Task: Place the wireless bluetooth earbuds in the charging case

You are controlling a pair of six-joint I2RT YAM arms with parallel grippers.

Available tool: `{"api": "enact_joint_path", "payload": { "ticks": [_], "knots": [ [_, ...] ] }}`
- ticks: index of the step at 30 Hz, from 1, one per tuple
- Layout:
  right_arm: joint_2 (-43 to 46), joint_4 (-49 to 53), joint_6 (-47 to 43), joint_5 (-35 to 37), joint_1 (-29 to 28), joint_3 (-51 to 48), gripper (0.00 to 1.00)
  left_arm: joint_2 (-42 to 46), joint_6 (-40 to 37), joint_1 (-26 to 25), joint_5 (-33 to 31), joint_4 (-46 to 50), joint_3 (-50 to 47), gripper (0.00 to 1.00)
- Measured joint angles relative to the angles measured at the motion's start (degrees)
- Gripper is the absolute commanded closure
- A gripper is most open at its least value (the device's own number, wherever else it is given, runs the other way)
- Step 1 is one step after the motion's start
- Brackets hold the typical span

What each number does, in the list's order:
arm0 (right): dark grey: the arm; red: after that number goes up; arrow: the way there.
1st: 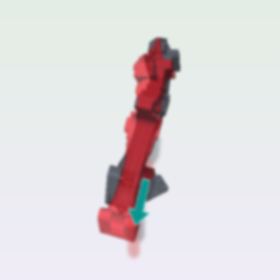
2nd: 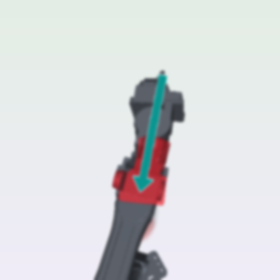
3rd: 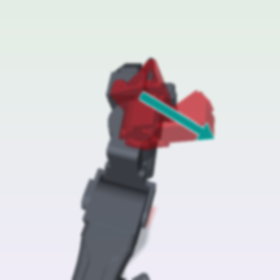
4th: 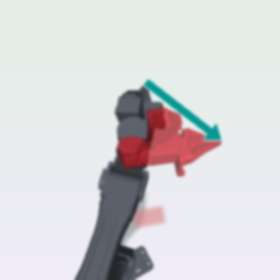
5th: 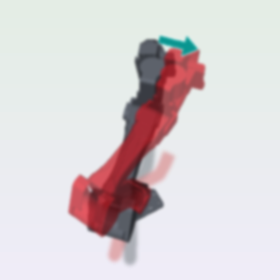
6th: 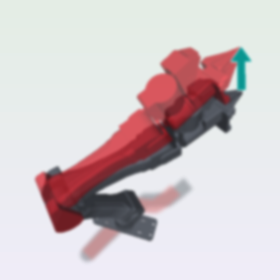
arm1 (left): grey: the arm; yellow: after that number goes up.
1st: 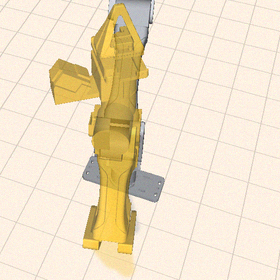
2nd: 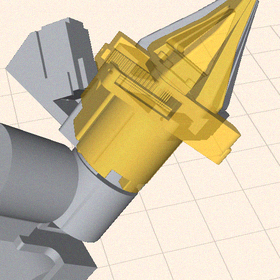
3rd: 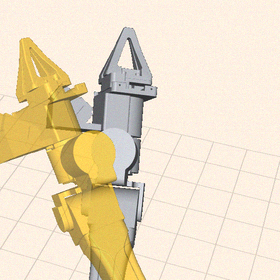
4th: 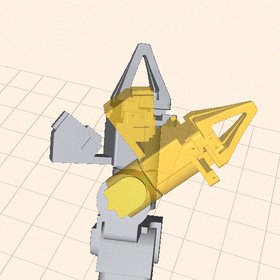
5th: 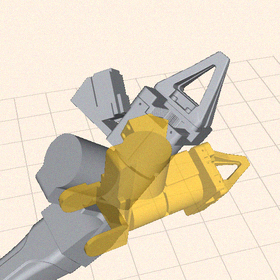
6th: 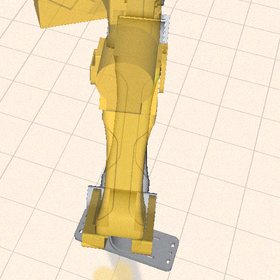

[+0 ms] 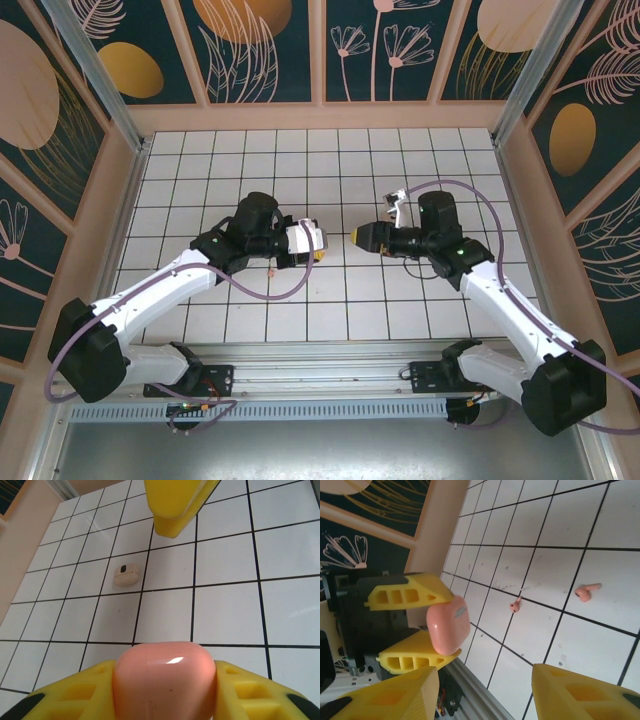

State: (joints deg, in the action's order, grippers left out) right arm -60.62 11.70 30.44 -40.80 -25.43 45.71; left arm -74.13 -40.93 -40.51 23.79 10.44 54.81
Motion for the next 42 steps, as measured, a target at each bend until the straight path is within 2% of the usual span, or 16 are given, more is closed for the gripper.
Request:
{"api": "enact_joint_path", "payload": {
  "ticks": [13, 24, 33, 42],
  "knots": [
    [-0.31, -4.85, -0.57, -2.71, -4.13, 0.17, 0.47, 1.03, -4.13, -0.11, 2.82, -1.55, -3.1, 0.76],
    [-6.27, -3.74, -2.86, -1.88, -8.87, 3.85, 0.48, 1.03, -4.5, -0.46, 3.91, -2.78, -3.1, 0.77],
    [-10.67, -2.29, -5.09, -0.28, -10.43, 6.1, 0.52, 1.03, -3.98, -0.76, 4.76, -4.07, -3.1, 0.77],
    [-12.74, 0.39, -7.52, 1.77, -11.47, 8.35, 0.67, 1.4, -2.93, -0.81, 4.94, -4.61, -3.48, 0.77]
  ]
}}
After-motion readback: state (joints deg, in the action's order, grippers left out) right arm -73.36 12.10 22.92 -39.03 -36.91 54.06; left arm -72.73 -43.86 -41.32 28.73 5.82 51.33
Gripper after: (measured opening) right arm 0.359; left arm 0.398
